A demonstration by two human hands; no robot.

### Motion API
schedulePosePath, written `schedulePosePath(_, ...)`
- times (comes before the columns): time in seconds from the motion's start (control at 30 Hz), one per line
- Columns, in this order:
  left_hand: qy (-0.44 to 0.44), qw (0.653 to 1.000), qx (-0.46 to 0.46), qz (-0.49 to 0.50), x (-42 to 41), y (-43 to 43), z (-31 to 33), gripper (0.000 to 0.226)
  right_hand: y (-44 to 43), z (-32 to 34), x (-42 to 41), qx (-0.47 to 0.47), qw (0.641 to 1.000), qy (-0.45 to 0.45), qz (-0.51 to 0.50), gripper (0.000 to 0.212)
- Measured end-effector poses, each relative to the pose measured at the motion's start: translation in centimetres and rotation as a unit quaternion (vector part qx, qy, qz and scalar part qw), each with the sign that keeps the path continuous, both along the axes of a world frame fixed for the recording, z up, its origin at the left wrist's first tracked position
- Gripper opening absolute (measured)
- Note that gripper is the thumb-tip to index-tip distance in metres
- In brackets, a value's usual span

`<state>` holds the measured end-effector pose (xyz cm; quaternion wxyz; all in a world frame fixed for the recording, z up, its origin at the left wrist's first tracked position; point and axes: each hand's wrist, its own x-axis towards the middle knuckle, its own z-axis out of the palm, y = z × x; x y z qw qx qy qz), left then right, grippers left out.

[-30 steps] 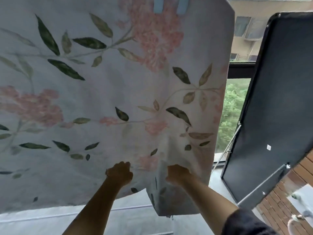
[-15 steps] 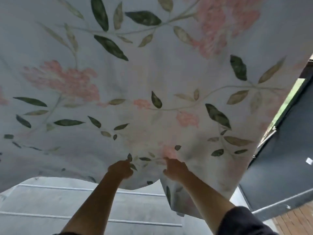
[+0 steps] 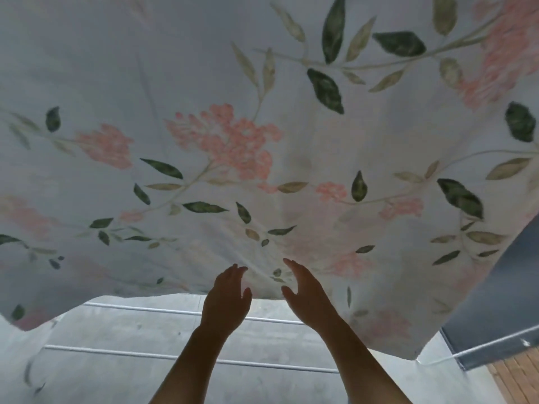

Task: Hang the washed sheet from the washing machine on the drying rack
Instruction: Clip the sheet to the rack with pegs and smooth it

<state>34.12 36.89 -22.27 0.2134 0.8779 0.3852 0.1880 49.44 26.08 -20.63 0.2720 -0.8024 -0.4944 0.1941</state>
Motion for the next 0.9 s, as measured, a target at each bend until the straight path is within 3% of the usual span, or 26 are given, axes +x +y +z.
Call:
schedulePosePath(0.13, -0.06, 0.992, 0.113, 0.005, -0.7, 3.5, 4.7, 0.054, 2.3, 2.3, -1.4, 0.099, 0.99, -0.065, -0.082, 0.066)
schedulePosePath(0.27, -0.163, 0.958, 0.233, 0.021, 1.6, 6.5, 11.9, 0.068, 6.0, 8.6, -0.9, 0.27, 0.924, -0.222, -0.156, 0.056)
schedulePosePath(0.33, -0.142, 0.951, 0.269, 0.058, 3.1, 8.2, 13.2, 0.074, 8.3, 10.5, -0.6, 0.29, 0.899, -0.277, -0.178, 0.066)
schedulePosePath(0.37, -0.088, 0.956, 0.272, 0.061, 3.8, 9.3, 12.5, 0.076, 9.6, 10.1, 0.0, 0.26, 0.898, -0.312, -0.172, 0.067)
schedulePosePath(0.43, 0.108, 0.976, 0.188, 0.013, 4.3, 11.0, 9.5, 0.075, 11.0, 7.6, 1.0, 0.074, 0.936, -0.329, -0.098, 0.063)
schedulePosePath(0.47, 0.221, 0.971, 0.088, -0.011, 4.2, 11.9, 7.4, 0.069, 11.5, 5.4, 1.5, -0.065, 0.961, -0.264, -0.05, 0.06)
schedulePosePath(0.5, 0.325, 0.945, -0.026, -0.03, 3.6, 12.1, 5.6, 0.061, 11.3, 3.3, 1.6, -0.224, 0.96, -0.166, -0.012, 0.06)
schedulePosePath(0.53, 0.398, 0.908, -0.123, -0.047, 2.9, 12.1, 4.0, 0.054, 10.7, 1.3, 1.2, -0.349, 0.933, -0.079, 0.018, 0.061)
schedulePosePath(0.6, 0.415, 0.889, -0.185, -0.054, 0.9, 12.0, 1.3, 0.05, 9.8, -2.1, 0.6, -0.387, 0.921, -0.029, 0.028, 0.06)
schedulePosePath(0.73, 0.225, 0.968, -0.103, 0.05, -1.6, 14.1, 0.8, 0.037, 13.6, -1.6, -1.1, -0.167, 0.983, -0.077, 0.01, 0.049)
schedulePosePath(0.8, 0.054, 0.99, 0.025, 0.13, -3.0, 15.3, 2.7, 0.032, 16.6, 1.2, -3.0, 0.037, 0.99, -0.137, 0.01, 0.044)
schedulePosePath(0.9, -0.161, 0.932, 0.24, 0.22, -4.8, 18.1, 6.7, 0.04, 21.1, 6.4, -6.1, 0.321, 0.92, -0.226, 0.002, 0.042)
